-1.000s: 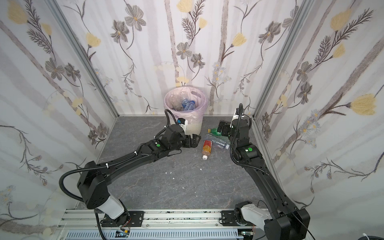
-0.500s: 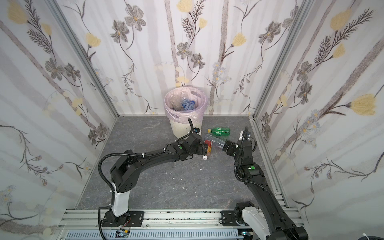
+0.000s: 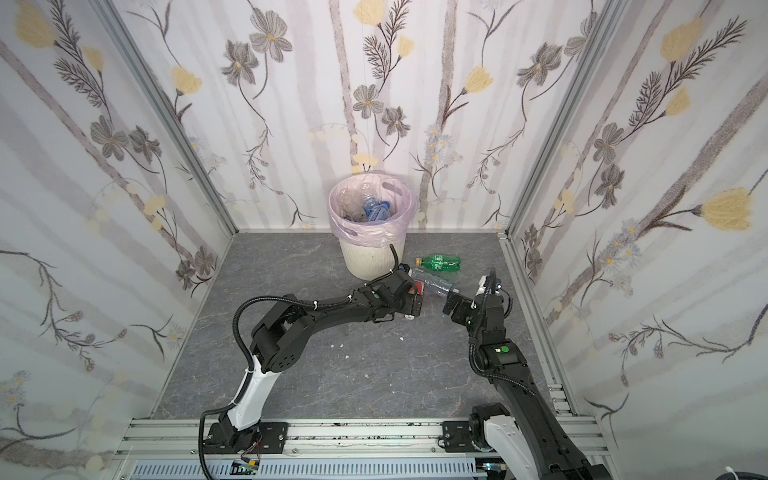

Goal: Throw the plastic bottles in the bin
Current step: 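Lower the left gripper to the red-gold bottle while the right gripper moves beside it, then grasp the red-gold bottle by its body with the left gripper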

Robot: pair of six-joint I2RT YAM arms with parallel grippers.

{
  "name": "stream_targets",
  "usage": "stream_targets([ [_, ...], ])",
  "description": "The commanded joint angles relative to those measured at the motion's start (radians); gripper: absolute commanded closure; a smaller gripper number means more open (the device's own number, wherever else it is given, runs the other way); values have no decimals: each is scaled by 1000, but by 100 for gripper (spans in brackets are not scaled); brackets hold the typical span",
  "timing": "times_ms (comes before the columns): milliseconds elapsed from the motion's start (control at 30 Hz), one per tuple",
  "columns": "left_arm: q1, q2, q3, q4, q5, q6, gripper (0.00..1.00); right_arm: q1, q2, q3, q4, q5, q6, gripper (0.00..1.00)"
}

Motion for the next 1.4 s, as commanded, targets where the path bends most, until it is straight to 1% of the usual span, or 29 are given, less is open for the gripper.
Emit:
stream_targets([
  [0,0,26,20,9,15,-13,2,-1,-10,-16,50,-21,23,0],
  [233,-1,61,46,9,24,-10,7,-4,-43,-57,54,-28,36,0],
  [633,0,55,18,12,34,-10,22,-7,-61,-97,67,-28,43,0],
  [867,0,14,-22,16,56,-10,27,-9,-41,-112,102,-60,63,0],
  [1000,6,-16,-55,25,91,-18,29,-10,-18,-125,139,-93,83,0],
  [1233,22,-86,-150,76,147,-46,35,-10,31,-145,216,-158,132,0],
  [1367,30,-110,-185,98,139,-55,34,-10,66,-145,241,-182,146,0],
])
